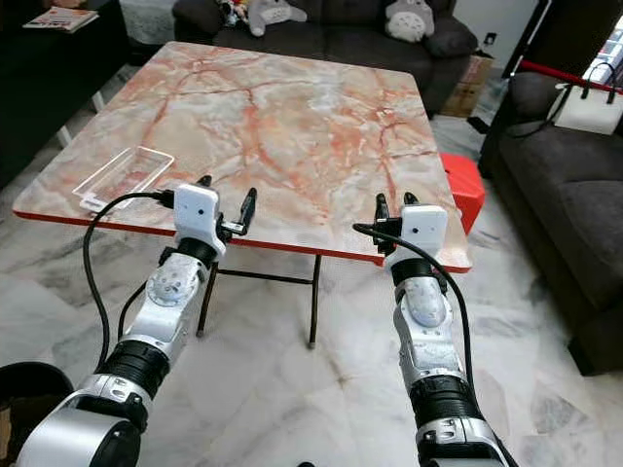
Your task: Picking trash to rubbish bin
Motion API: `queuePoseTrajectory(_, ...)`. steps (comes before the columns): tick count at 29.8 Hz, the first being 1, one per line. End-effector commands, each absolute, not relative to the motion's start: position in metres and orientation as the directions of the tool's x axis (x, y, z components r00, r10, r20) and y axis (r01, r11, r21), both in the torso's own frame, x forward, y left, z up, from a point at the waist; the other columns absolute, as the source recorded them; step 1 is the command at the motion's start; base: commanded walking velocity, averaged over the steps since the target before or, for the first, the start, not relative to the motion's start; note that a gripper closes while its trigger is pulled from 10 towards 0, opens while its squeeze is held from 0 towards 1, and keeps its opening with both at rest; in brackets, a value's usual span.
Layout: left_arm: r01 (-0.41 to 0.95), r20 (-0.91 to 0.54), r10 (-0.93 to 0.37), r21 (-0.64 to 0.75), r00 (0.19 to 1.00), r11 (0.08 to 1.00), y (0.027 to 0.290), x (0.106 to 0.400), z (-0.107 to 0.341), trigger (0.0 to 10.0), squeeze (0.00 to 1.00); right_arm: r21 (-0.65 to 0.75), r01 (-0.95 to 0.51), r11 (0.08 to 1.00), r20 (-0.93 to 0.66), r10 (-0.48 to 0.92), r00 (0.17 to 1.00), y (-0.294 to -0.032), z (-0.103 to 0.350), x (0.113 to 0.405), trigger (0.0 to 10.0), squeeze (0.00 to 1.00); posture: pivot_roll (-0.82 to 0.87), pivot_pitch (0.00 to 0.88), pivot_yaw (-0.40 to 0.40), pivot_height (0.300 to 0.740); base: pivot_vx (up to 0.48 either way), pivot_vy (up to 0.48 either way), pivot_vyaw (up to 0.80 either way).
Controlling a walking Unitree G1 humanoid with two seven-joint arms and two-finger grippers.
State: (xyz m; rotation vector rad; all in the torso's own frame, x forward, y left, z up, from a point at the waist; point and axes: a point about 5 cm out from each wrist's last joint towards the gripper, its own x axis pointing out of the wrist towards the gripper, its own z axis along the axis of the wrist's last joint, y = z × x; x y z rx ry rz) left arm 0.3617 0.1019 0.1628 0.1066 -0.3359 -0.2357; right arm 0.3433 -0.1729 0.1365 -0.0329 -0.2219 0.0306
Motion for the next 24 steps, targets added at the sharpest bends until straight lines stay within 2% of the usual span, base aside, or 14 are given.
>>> queuePoseTrajectory(1, 0.221, 0.311, -0.254, 0.137, 0.916, 0.966, 0.100, 0.363, 0.165, 10.0, 0.00, -0.040, -0.026, 0.999, 0.233, 0.035, 0.972, -0.174, 0.141, 0.345, 10.0, 0.00, 0.14, 0.086, -0.108, 0.740, 0.000, 0.375, 0.00)
queuePoseTrajectory(21, 0.205, 0.294, -0.249, 0.174, 0.923, 0.963, 0.108, 0.365, 0.164, 10.0, 0.00, -0.010, -0.023, 1.000, 0.233, 0.024, 0.972, -0.172, 0.139, 0.344, 10.0, 0.00, 0.15, 0.065, -0.089, 0.740, 0.000, 0.373, 0.00)
queuePoseTrajectory(24, 0.214, 0.285, -0.264, 0.194, 0.921, 0.957, 0.107, 0.366, 0.164, 10.0, 0.00, -0.004, -0.015, 1.000, 0.233, 0.016, 0.972, -0.173, 0.139, 0.345, 10.0, 0.00, 0.15, 0.061, -0.078, 0.740, 0.000, 0.000, 0.00)
